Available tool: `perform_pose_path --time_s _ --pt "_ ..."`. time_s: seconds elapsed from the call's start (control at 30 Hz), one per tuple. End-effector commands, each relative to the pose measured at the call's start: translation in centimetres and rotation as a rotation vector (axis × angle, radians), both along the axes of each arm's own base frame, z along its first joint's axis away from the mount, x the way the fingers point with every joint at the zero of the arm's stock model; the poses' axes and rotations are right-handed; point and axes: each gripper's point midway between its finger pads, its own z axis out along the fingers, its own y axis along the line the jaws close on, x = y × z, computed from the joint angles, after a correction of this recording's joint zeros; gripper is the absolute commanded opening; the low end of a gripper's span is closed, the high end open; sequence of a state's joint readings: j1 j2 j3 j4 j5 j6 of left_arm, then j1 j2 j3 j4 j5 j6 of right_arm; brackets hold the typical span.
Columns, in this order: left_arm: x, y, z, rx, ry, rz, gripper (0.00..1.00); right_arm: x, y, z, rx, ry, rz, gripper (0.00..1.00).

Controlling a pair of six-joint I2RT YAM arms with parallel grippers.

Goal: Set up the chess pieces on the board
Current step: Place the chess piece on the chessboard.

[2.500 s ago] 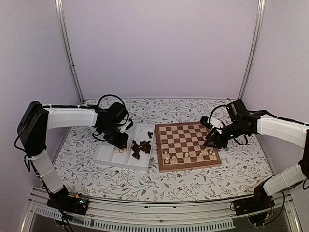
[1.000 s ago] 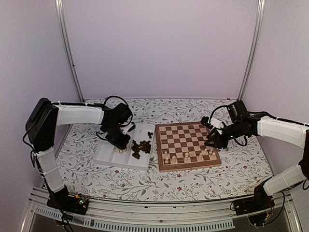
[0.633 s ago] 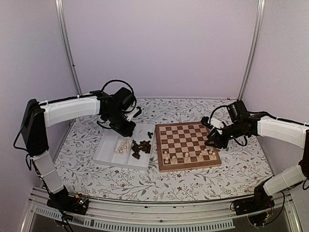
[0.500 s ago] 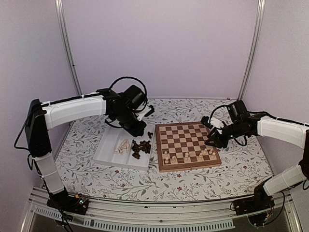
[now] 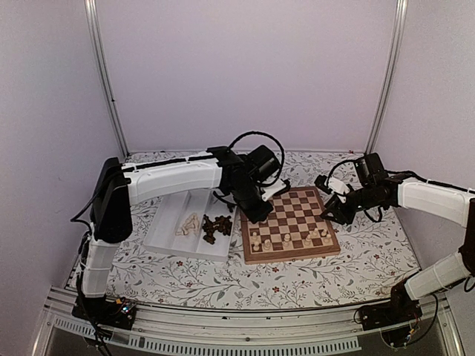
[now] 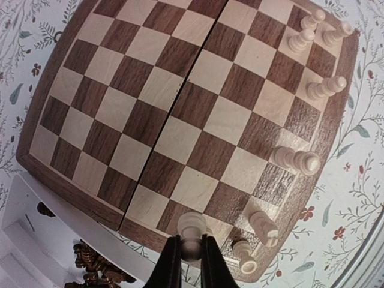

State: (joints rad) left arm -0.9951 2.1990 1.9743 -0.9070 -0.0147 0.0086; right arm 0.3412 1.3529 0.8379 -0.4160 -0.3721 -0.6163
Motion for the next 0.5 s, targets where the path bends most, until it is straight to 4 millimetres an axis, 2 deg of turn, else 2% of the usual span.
perform_pose_path --time_s 0.0,0.47 --pt "-1.1 -0.3 -1.0 0.037 0.038 -0.067 0.11 0.3 -0.4 0.5 0.008 -0.027 -0.023 0.41" --pt "-2.9 -1.6 -3.6 0.058 0.124 -0.131 0.11 0.2 -0.4 0.2 0.003 -0.021 -0.017 0.41"
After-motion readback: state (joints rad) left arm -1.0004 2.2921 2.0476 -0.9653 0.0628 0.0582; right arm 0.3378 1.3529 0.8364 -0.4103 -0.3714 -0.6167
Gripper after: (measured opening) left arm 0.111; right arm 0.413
